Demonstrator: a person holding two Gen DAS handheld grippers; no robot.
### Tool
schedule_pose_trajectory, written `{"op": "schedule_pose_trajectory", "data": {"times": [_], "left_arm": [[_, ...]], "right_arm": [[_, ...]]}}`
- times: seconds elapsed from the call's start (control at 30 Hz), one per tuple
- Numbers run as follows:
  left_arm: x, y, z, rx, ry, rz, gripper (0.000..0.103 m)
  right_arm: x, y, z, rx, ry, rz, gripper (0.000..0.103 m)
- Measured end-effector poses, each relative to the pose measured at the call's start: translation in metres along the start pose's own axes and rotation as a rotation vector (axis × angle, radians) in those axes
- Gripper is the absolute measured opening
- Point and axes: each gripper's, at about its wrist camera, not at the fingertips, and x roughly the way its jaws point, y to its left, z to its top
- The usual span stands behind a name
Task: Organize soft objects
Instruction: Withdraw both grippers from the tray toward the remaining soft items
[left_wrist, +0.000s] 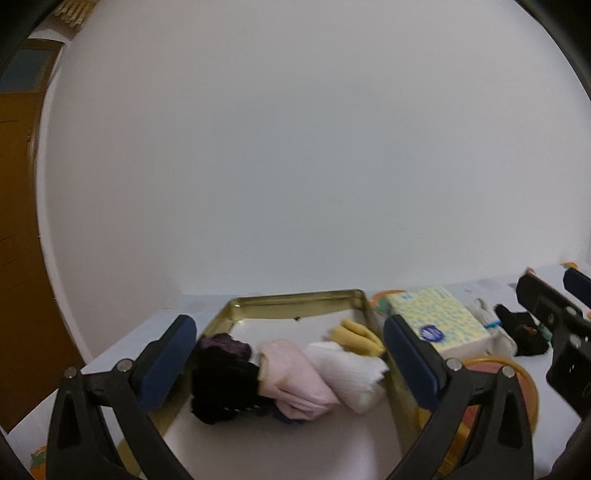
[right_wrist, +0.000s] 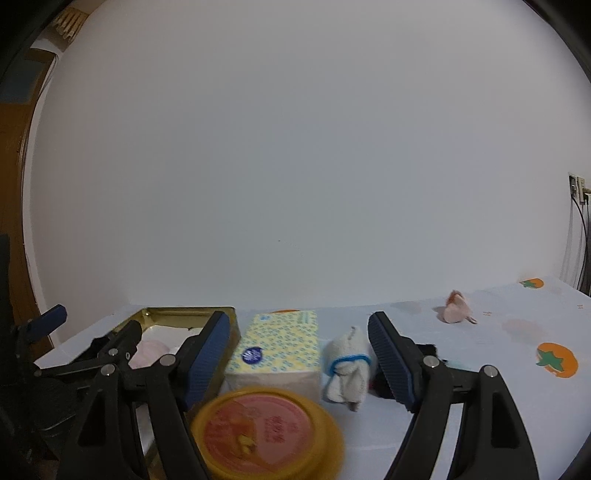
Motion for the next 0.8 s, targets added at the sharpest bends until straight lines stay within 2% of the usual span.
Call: {"op": "schedule_pose_trajectory", "data": {"times": [0.17,0.37,0.8], "left_arm": [[-0.006,-0.002,-0.002,-0.035,0.014,-0.01,0.103],[-0.007,-0.013,-0.007,-0.107,0.09,-0.107,0.103],[-0.035,-0.088,-0.009,-0.039,0.092,-0.266,0.103]], "right_arm": [[-0.009,-0.024,0.0,0.004,0.022,-0.019,0.079],[-0.016,-0.055,0.0,0.006,0.036,-0.058,0.079],[-0.015,-0.131,0.001,0.051,0.115,-0.183,0.079]]}}
